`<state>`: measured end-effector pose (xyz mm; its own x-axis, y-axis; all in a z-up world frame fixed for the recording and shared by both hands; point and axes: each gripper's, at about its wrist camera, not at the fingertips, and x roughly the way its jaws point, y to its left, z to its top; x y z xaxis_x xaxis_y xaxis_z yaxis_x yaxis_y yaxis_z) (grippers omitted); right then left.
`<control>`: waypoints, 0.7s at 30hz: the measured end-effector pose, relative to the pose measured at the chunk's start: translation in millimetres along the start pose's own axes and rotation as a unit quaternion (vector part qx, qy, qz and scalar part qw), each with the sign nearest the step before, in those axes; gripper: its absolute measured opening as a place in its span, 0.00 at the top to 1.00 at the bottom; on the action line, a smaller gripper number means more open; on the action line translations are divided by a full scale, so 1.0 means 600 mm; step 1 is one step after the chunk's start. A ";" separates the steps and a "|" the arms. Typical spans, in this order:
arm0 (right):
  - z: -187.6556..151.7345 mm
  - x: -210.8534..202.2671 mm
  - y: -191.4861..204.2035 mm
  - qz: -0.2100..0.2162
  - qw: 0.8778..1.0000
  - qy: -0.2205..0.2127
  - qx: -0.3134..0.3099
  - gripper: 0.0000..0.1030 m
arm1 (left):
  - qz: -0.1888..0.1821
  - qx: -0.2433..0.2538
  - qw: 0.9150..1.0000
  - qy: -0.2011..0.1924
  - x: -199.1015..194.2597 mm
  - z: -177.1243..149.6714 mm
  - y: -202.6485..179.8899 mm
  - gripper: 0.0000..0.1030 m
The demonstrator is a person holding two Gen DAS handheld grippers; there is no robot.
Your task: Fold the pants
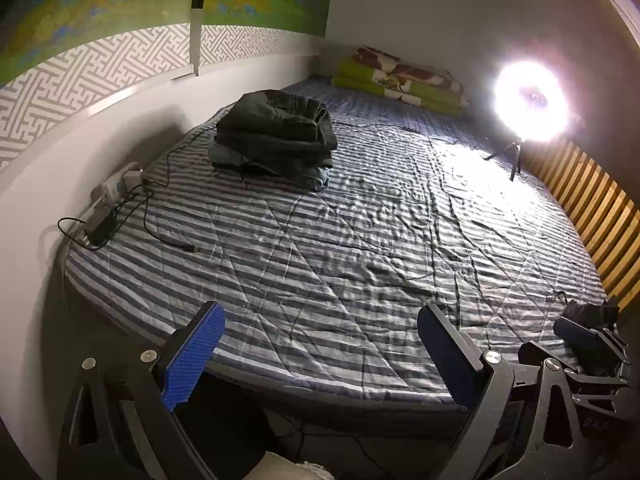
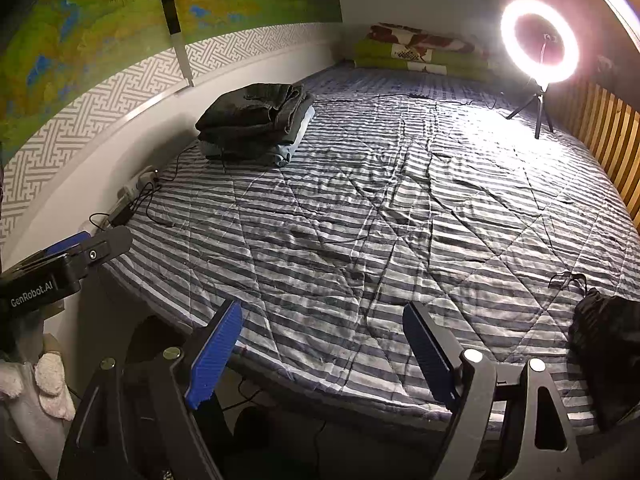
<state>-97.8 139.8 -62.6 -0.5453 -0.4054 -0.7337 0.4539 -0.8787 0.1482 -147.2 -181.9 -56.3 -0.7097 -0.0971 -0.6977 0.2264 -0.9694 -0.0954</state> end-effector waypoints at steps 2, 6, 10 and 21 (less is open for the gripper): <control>0.000 0.000 0.000 0.000 1.000 0.000 0.001 0.23 | 0.000 0.000 1.000 0.000 0.000 0.000 0.000 0.04; 0.001 0.002 -0.001 -0.001 1.000 0.001 0.002 0.23 | 0.000 0.000 1.000 0.000 0.001 0.000 0.000 0.04; 0.001 0.002 -0.002 -0.001 1.000 0.001 0.003 0.23 | -0.001 0.001 1.000 0.001 0.003 0.001 -0.001 0.04; -0.001 0.007 -0.005 -0.002 1.000 0.004 0.002 0.23 | -0.001 0.003 1.000 0.001 0.006 0.004 -0.003 0.04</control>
<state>-100.8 141.0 -66.6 -0.5409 -0.4004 -0.7397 0.4499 -0.8807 0.1478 -152.0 -180.9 -56.8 -0.7089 -0.0940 -0.6990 0.2207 -0.9709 -0.0933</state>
